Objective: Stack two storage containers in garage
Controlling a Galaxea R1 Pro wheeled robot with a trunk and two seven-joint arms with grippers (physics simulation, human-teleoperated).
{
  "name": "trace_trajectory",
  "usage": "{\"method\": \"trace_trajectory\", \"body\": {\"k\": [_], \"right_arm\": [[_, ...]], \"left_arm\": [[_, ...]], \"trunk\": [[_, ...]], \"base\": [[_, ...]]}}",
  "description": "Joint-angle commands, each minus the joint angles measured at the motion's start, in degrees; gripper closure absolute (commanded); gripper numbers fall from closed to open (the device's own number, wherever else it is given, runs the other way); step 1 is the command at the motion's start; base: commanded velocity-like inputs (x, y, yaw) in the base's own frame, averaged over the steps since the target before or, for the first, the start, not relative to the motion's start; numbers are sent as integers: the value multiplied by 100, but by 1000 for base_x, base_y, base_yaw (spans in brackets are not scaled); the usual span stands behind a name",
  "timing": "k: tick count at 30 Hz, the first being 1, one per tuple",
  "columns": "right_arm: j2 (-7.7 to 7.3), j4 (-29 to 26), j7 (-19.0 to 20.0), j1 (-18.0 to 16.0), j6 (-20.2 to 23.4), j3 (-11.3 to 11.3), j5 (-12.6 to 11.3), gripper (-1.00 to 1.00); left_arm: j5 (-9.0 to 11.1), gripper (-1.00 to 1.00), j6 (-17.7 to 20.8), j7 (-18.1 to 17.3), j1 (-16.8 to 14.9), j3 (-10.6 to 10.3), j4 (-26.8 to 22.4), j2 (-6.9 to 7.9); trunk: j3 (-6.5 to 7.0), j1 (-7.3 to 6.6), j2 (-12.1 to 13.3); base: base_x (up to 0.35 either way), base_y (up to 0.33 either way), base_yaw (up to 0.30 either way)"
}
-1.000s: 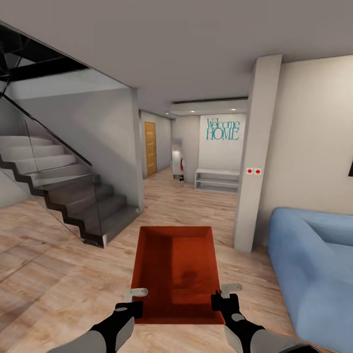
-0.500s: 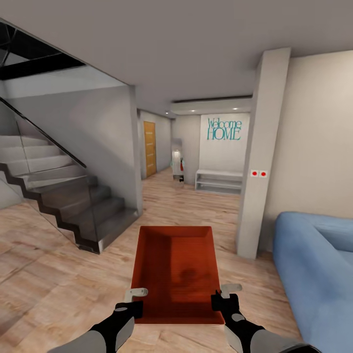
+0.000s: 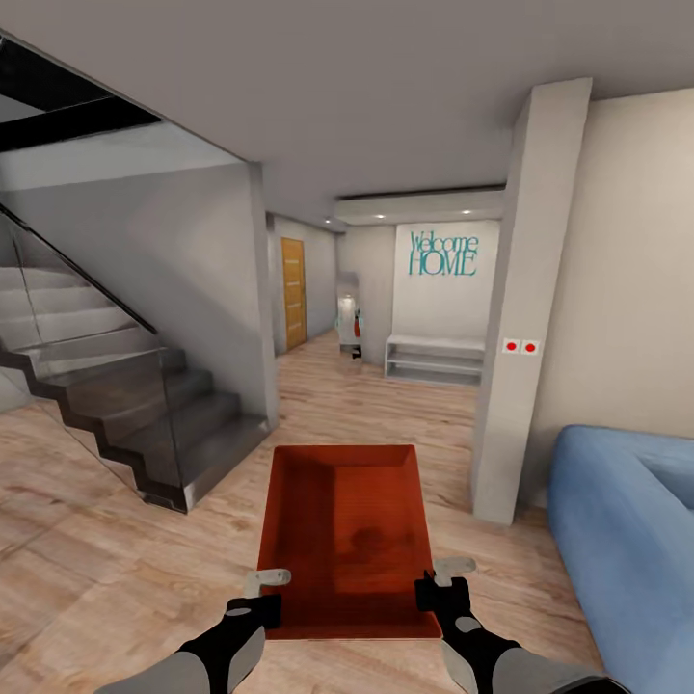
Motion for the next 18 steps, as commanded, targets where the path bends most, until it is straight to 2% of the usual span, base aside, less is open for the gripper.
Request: {"method": "trace_trajectory", "body": {"k": [1,18], "right_arm": [[5,12,19,-3,3,-349,58,100],[5,12,-2,0,-8,-352,48,100]], "left_arm": [[-61,100,-150,63,0,22,-18,2],[-63,100,-149,39,0,25,-27,18]], "trunk": [[-1,5,-3],[-1,5,-3]], "base": [[322,0,0],[322,0,0]]}}
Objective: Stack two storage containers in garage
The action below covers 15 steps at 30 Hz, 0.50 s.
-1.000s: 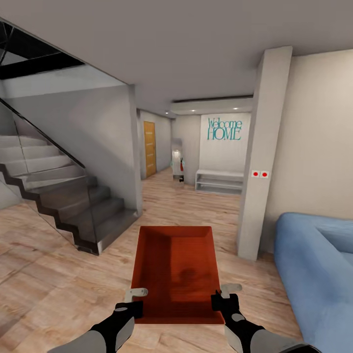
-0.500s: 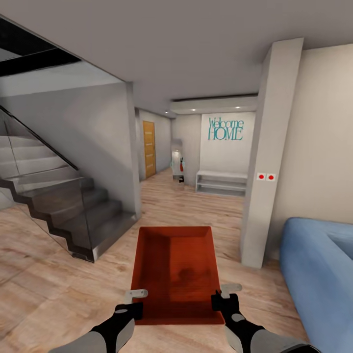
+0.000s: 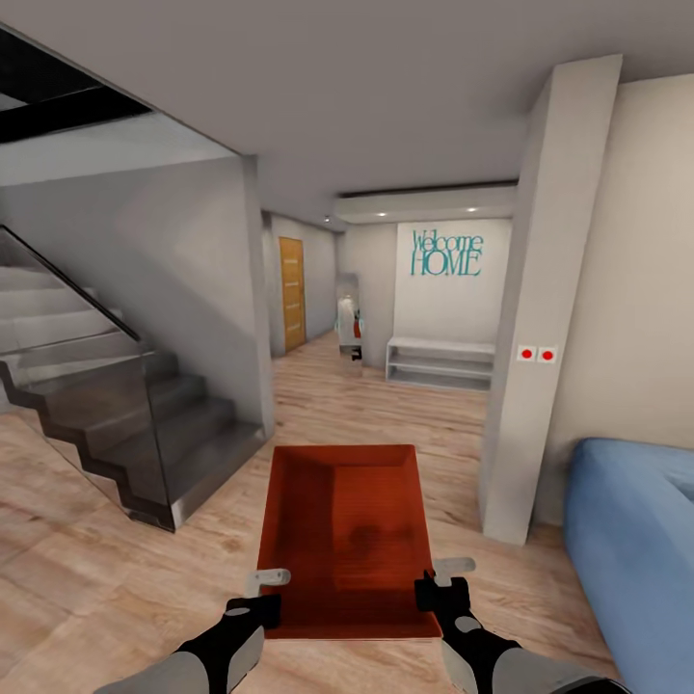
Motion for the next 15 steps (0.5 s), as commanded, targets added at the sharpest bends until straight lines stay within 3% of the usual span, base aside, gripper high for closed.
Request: {"method": "trace_trajectory", "body": {"k": [1,15], "right_arm": [[3,18,1,-4,-14,-277,-51,100],[3,18,-29,-5,-12,-273,-52,100]], "left_arm": [[-62,100,-157,66,-1,16,-20,4],[-59,100,-156,66,-1,16,-20,4]], "trunk": [[-1,5,-3],[-1,5,-3]], "base": [[322,0,0],[322,0,0]]}}
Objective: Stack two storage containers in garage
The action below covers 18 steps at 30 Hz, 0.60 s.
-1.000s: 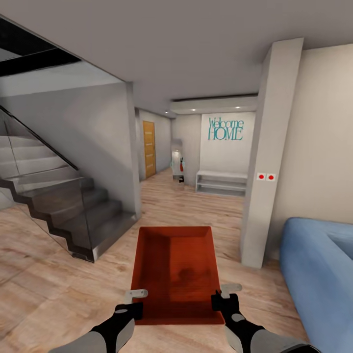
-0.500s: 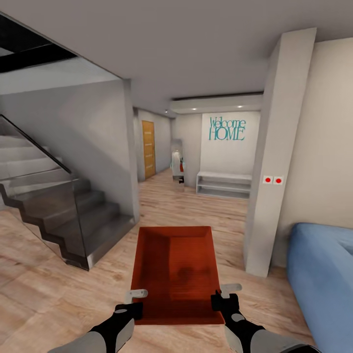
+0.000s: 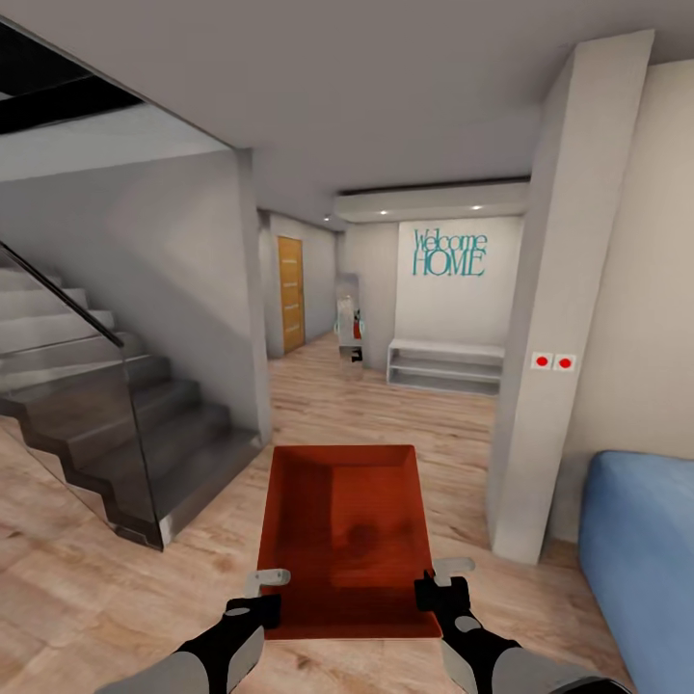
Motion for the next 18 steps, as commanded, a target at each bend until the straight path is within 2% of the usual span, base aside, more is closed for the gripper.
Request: {"method": "trace_trajectory", "body": {"k": [1,18], "right_arm": [[1,23,-12,-3,-31,-204,-151,100],[1,23,-12,-2,-31,-208,-151,100]], "left_arm": [[-63,100,-163,68,-2,9,-21,3],[-63,100,-163,68,-2,12,-21,3]], "trunk": [[-1,5,-3],[-1,5,-3]], "base": [[322,0,0],[322,0,0]]}}
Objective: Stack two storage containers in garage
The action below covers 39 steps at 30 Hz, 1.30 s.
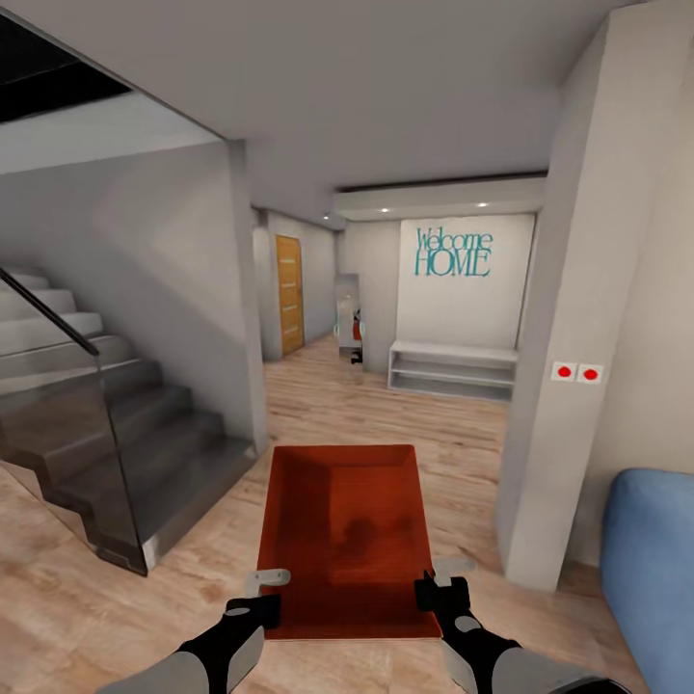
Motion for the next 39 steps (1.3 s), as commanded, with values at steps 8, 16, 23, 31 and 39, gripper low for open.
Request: {"method": "trace_trajectory", "body": {"k": [8,16,23,31,39], "right_arm": [[1,23,-12,-1,-31,-211,-152,100],[1,23,-12,-2,-30,-211,-157,100],[1,23,-12,-3,-30,-209,-152,100],[1,23,-12,2,-31,-211,-152,100],[-13,23,14,-1,-31,-211,-152,100]], "left_arm": [[-63,100,-163,67,-2,12,-21,3],[-63,100,-162,67,-2,10,-21,3],[-63,100,-163,67,-2,11,-21,3],[-63,100,-162,67,-2,10,-21,3],[-63,100,-161,67,-2,10,-21,3]], "trunk": [[-1,5,-3],[-1,5,-3],[-1,5,-3],[-1,5,-3],[-1,5,-3]], "base": [[322,0,0],[322,0,0],[322,0,0],[322,0,0],[322,0,0]]}}
